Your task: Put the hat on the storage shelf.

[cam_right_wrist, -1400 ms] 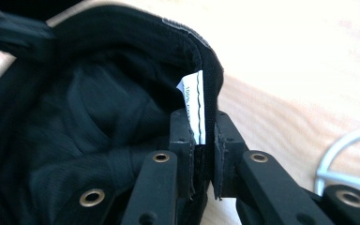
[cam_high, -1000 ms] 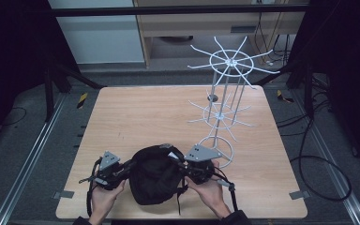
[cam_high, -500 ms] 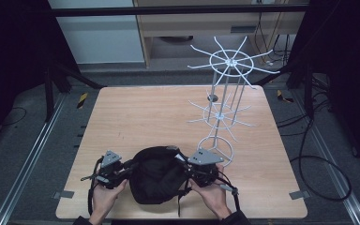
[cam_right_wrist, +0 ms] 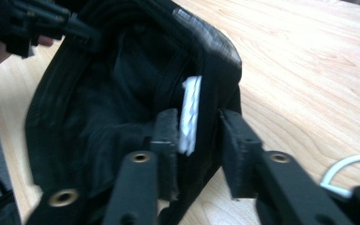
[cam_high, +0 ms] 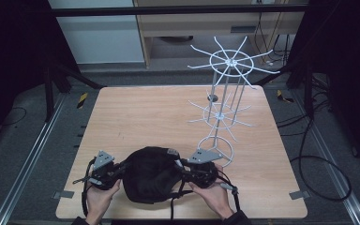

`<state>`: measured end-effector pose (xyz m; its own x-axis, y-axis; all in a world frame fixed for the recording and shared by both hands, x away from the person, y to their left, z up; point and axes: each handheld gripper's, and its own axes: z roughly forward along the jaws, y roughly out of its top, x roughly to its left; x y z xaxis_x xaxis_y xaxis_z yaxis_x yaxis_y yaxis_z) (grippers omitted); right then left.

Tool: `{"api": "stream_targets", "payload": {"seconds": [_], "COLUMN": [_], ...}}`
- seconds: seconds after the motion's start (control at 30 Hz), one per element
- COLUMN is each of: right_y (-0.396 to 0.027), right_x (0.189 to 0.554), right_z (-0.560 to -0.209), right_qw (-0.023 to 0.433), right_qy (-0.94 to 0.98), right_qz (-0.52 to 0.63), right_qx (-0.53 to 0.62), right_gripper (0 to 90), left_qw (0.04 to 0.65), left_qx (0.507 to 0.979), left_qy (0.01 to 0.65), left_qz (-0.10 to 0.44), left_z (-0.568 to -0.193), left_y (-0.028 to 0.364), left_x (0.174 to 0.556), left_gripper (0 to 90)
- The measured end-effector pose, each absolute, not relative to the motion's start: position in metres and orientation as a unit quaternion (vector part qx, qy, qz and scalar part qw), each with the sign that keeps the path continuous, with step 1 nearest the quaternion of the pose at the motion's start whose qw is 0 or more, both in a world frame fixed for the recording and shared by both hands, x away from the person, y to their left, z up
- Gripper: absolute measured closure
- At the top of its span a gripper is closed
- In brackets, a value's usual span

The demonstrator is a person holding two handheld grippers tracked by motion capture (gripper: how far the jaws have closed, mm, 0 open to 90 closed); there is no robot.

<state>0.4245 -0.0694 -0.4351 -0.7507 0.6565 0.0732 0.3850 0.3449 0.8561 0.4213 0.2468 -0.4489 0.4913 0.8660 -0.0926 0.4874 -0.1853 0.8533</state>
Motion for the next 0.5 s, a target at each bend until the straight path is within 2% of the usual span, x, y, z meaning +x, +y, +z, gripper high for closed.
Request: {"api": "stream_targets", "payload": {"seconds": [0.03,0.2,0.27,0.3,0.33,0.37,0.47,0.5], "right_y": [-0.069,-0.071,-0.071,-0.072,-0.072,-0.072,-0.071,-0.07], "right_x": [0.427,0.432,0.435,0.438,0.438,0.439,0.438,0.436], "right_z": [-0.436,-0.44,-0.443,-0.445,-0.445,-0.447,-0.448,-0.447], "right_qw": [0.14,0.138,0.132,0.132,0.132,0.127,0.128,0.141], "right_qy": [0.809,0.813,0.815,0.818,0.818,0.817,0.814,0.812], "right_qz": [0.47,0.459,0.455,0.447,0.447,0.446,0.445,0.445], "right_qx": [0.324,0.331,0.335,0.337,0.337,0.343,0.35,0.352], "right_gripper": [56.5,57.3,60.2,66.5,66.5,76.1,80.6,81.4], "left_qw": [0.449,0.461,0.464,0.467,0.469,0.47,0.469,0.47], "left_qx": [0.744,0.749,0.752,0.753,0.753,0.753,0.75,0.743], "left_qy": [0.441,0.417,0.405,0.402,0.4,0.4,0.411,0.426], "left_qz": [0.224,0.23,0.234,0.233,0.231,0.227,0.219,0.216], "left_z": [-0.448,-0.448,-0.449,-0.449,-0.449,-0.45,-0.452,-0.454], "left_y": [0.243,0.24,0.239,0.239,0.239,0.239,0.239,0.24], "left_x": [0.423,0.425,0.426,0.426,0.427,0.428,0.431,0.432], "left_gripper": [83.2,83.2,83.2,83.2,83.2,82.9,81.8,77.0]}}
